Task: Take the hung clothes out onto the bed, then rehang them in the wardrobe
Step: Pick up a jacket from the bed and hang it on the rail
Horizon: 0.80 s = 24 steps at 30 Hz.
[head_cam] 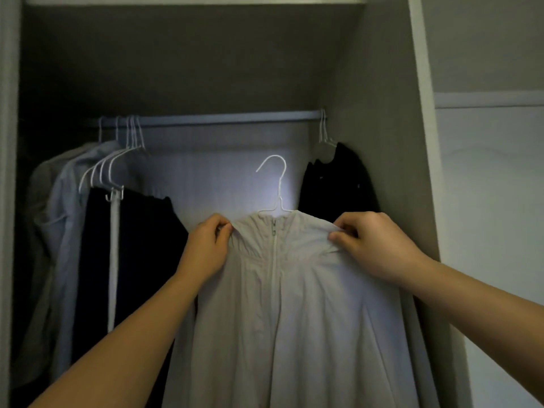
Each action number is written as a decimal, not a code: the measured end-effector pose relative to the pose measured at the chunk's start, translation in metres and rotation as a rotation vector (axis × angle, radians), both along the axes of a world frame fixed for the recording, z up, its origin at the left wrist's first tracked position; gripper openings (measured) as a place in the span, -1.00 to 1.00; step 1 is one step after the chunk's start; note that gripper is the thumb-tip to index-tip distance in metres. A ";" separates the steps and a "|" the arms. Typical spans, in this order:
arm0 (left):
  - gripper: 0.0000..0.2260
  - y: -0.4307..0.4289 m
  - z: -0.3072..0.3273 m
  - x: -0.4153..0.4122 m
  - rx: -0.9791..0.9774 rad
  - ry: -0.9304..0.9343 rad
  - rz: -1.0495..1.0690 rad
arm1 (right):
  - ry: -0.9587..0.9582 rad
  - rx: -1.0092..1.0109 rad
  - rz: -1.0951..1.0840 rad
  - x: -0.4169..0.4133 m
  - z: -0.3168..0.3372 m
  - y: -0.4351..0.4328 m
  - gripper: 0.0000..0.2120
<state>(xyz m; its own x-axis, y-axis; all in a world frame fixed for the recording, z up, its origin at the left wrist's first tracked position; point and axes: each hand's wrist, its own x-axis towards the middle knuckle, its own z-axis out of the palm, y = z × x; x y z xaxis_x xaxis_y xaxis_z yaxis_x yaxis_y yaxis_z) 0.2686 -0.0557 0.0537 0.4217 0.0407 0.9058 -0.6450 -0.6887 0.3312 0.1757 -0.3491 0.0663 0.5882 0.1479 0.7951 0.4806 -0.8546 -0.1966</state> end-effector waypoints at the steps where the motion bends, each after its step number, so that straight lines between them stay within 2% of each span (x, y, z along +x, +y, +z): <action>1: -0.89 -0.001 0.012 0.011 -0.005 -0.010 -0.006 | -0.006 -0.015 -0.010 0.004 0.011 -0.001 -0.94; 8: -0.82 0.006 0.096 0.081 -0.083 -0.070 -0.050 | -0.078 -0.068 -0.114 0.018 0.092 0.009 -0.86; 14: -0.85 0.007 0.148 0.130 -0.131 -0.121 -0.147 | -0.128 -0.117 -0.224 0.029 0.142 0.034 -0.85; 20: -0.86 0.031 0.194 0.178 -0.198 -0.133 -0.159 | -0.129 -0.010 -0.222 0.066 0.190 0.083 -0.83; 24: -0.86 0.054 0.211 0.210 -0.265 -0.091 -0.167 | -0.245 0.056 -0.221 0.097 0.206 0.125 -0.86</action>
